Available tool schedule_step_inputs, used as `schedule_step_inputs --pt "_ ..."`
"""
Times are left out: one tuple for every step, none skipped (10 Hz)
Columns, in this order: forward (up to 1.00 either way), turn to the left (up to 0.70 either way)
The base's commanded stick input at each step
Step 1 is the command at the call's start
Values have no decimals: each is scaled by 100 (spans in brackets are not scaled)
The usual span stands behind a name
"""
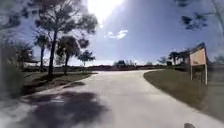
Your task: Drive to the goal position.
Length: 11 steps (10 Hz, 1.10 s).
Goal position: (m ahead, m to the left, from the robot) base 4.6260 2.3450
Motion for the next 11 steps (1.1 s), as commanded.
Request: schedule_step_inputs --pt "85 0" --pt "85 0" --pt "85 0" --pt "85 0" --pt "85 0" --pt "85 0" --pt "85 0" --pt "85 0" --pt "85 0" --pt "85 0" --pt "85 0"
